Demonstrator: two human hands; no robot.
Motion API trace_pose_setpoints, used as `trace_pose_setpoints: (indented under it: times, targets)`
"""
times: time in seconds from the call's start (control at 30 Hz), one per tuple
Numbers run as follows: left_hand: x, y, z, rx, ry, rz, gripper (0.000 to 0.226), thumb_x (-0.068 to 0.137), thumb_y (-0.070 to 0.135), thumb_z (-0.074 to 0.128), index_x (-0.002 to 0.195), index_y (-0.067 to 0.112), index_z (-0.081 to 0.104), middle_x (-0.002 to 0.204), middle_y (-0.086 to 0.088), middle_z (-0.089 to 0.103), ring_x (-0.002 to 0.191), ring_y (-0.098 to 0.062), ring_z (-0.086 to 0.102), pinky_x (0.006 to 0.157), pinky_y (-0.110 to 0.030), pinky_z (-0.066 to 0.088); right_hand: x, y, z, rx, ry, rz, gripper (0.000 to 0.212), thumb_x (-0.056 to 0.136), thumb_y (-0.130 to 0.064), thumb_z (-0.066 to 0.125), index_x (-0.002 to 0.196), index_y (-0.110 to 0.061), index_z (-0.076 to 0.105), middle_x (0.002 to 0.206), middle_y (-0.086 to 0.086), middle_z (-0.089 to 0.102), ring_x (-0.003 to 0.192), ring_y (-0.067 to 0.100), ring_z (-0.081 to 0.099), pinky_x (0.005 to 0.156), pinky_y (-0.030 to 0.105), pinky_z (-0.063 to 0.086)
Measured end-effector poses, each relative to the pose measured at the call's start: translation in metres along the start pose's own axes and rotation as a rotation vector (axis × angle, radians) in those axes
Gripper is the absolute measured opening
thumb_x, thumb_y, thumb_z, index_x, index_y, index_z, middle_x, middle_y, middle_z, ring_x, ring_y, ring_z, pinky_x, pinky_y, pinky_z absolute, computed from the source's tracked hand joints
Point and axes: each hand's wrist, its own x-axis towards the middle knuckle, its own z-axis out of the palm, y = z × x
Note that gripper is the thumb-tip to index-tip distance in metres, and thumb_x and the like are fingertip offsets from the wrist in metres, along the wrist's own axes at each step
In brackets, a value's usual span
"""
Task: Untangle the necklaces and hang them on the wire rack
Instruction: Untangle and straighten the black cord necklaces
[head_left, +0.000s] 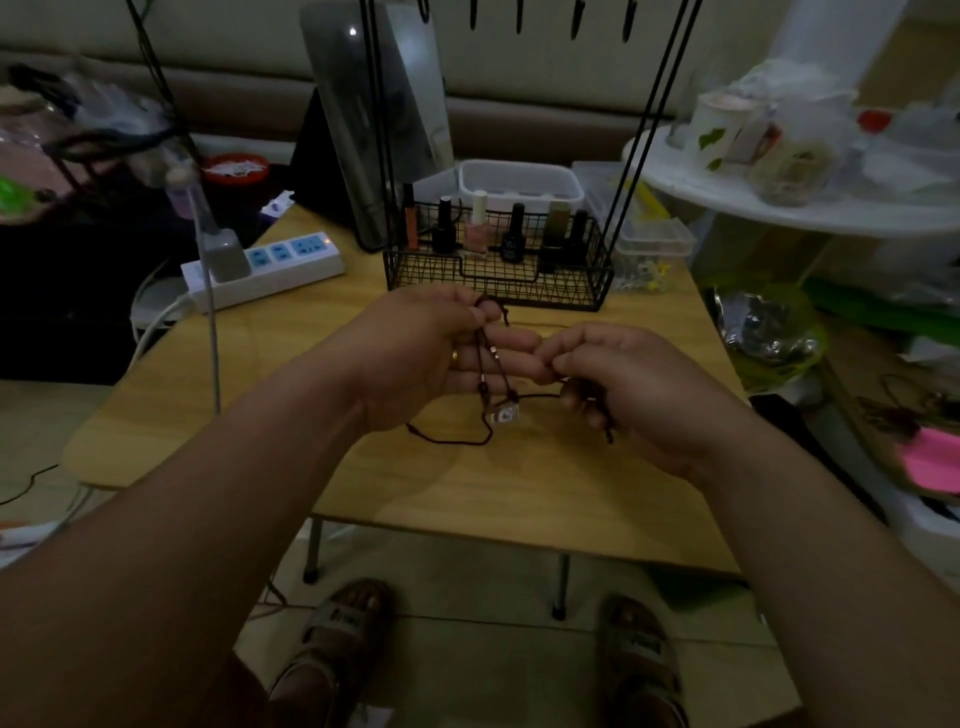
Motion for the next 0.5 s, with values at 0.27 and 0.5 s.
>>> trace_pose_setpoints:
  times: [0.27,0.5]
  targets:
    - [0.002,0.004,-0.002,-0.277,-0.063,0.092,0.027,0.106,-0.006,0.029,0.096,0.007,0.051,0.122,-0.027,0.072,0.114,-0.031,0.073,0.083,-0.034,0.064,-0.007,-0.003,0.013,0.168,-0.172,-0.011,0.028,0.103,-0.02,0.052,0.122,-0.01,0.07,0.115,0.015,0.074,0.066,0.012,0.054,0.051,0.026,0.033]
    - [-0.002,0.004,-0.001,-0.435,-0.132,0.076,0.027,0.099,-0.006,0.025,0.103,0.007,0.05,0.128,-0.028,0.069,0.12,-0.034,0.07,0.095,-0.041,0.061,-0.008,0.0,0.022,0.082,-0.214,-0.082,0.019,0.096,-0.005,0.062,0.111,-0.009,0.073,0.093,-0.002,0.075,0.065,0.008,0.057,0.052,0.023,0.039]
